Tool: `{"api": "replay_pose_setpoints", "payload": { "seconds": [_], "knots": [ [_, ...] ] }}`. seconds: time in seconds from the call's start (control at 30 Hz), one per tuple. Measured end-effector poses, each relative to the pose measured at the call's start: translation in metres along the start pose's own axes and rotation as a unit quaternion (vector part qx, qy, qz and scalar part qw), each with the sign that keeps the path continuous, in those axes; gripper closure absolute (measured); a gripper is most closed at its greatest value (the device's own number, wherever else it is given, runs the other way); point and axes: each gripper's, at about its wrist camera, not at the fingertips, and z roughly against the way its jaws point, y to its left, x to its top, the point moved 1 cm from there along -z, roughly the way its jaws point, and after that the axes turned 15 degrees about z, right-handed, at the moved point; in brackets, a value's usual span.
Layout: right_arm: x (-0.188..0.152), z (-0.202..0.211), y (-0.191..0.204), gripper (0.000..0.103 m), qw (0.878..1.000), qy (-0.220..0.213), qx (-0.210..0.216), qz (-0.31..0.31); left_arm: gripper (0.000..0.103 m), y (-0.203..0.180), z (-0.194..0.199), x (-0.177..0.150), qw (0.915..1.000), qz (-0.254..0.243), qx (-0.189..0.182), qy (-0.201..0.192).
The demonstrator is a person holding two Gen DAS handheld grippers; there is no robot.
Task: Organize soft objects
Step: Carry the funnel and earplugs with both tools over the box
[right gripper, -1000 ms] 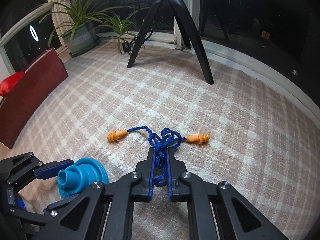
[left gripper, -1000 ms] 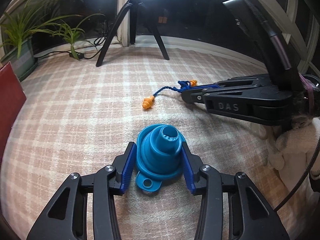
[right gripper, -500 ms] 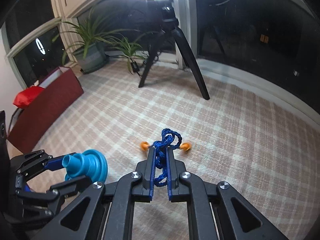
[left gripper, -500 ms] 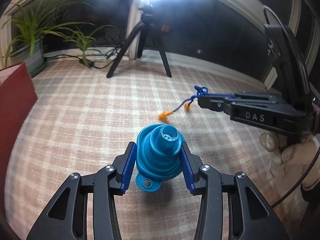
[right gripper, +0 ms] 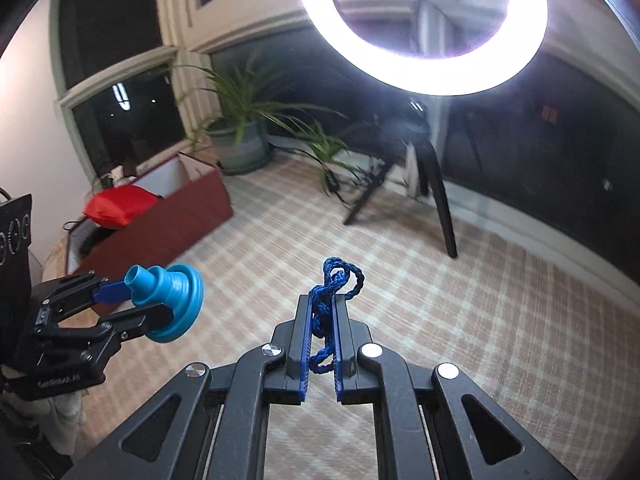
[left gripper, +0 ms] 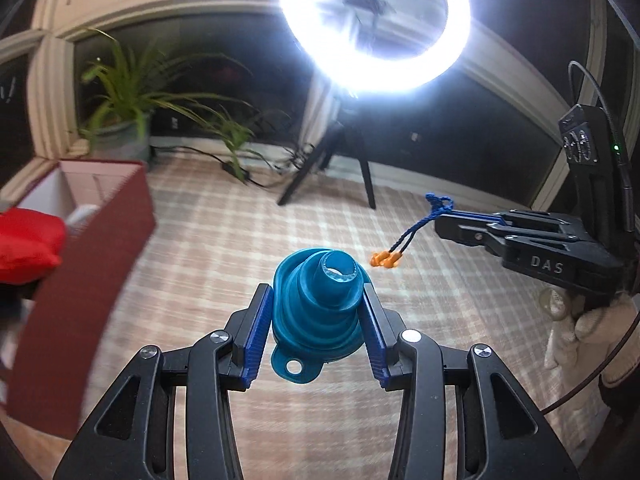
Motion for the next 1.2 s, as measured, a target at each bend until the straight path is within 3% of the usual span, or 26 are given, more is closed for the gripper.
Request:
{"api": "replay_pose_setpoints", "payload": {
  "seconds": [0.4,0.73,0.97,1.2],
  "knots": [
    [0.072,0.014,0.077,0.095,0.997,-0.042,0.037,0.046,0.061,0.060,0.074,0.029,0.9983,0.015,0.022,-0.052],
    [0.147,-0.031,0.134,0.095,0.993,-0.060,0.087,0.049,0.061,0.135,0.100,0.080,0.9966,0.029,0.050,-0.058],
    [0.187,-0.090,0.162,0.095,0.993,-0.040,0.103,0.034,0.061,0.189,0.079,0.133,0.9970,0.046,0.061,-0.014],
    [0.212,-0.139,0.174,0.095,0.994,-0.012,0.104,0.029,0.061,0.214,0.046,0.161,0.9958,0.057,0.058,0.042]
  ]
}}
